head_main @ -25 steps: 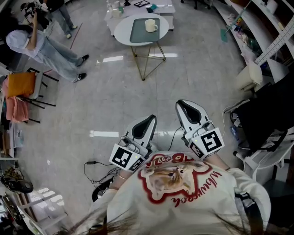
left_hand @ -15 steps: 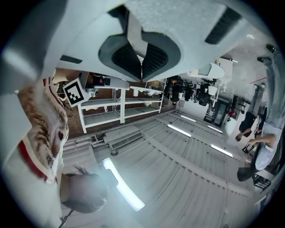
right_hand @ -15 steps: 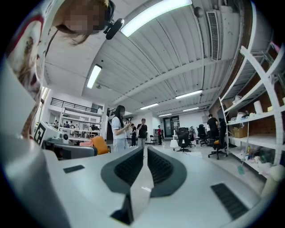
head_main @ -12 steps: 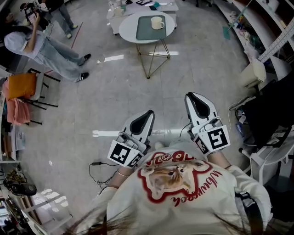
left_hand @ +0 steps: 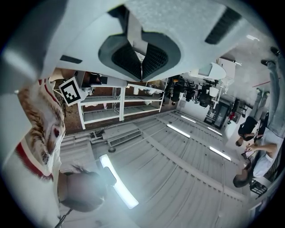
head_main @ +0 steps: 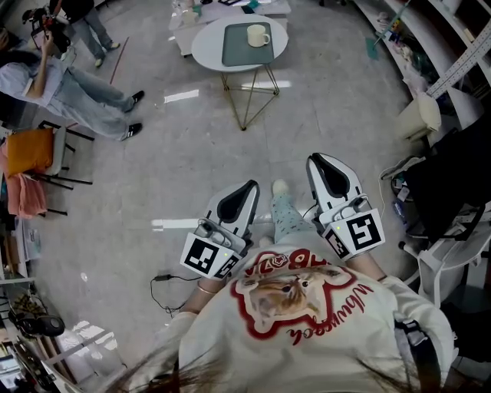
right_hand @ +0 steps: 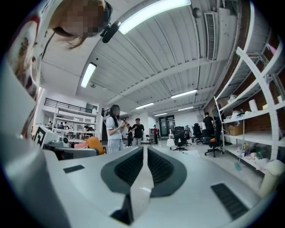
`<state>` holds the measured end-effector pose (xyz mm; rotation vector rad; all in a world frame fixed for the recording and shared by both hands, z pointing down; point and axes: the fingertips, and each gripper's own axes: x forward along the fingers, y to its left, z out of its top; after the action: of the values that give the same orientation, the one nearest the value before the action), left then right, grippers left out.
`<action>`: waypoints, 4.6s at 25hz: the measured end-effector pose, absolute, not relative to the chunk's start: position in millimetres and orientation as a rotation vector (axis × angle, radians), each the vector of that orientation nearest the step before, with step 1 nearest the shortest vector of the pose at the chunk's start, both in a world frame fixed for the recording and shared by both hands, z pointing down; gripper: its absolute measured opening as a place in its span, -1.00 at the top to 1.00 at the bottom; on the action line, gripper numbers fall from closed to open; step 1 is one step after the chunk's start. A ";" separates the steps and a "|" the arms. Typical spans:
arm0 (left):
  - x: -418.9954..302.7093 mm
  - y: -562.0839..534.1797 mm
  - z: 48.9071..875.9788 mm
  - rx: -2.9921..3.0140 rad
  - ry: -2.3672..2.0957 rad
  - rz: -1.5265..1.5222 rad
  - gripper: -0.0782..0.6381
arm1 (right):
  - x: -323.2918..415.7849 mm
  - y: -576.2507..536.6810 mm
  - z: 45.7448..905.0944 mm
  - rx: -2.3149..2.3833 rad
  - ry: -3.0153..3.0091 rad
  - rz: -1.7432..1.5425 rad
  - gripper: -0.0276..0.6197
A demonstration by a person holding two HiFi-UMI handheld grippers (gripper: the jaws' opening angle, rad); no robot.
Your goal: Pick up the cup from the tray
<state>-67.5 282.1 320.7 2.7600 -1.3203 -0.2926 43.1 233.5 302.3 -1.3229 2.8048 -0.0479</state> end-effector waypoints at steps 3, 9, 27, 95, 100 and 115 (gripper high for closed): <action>-70.4 265.4 322.5 2.766 -1.315 -0.282 0.73 | 32.4 216.2 308.1 -1.302 2.825 -0.055 0.77; -76.3 221.1 323.4 2.764 -1.320 -0.271 0.73 | 15.3 170.8 304.6 -1.256 2.856 -0.011 0.77; -59.2 24.8 314.9 2.683 -1.410 -0.317 0.73 | 27.9 -24.9 292.7 -1.151 2.900 0.034 0.77; -111.0 -349.8 378.2 2.582 -1.240 -0.208 0.73 | -35.9 -386.7 461.3 -1.365 2.999 -0.194 0.76; -112.8 -346.7 382.8 2.540 -1.267 -0.197 0.73 | -36.8 -394.3 492.2 -1.395 3.066 -0.203 0.76; -108.7 -338.7 402.1 2.503 -1.232 -0.133 0.73 | -40.3 -410.3 562.3 -1.545 3.135 -0.216 0.76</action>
<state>-108.7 -338.7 402.1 2.5033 -1.2320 -0.1326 -40.3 -410.3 562.3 -1.5448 3.1346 -0.2160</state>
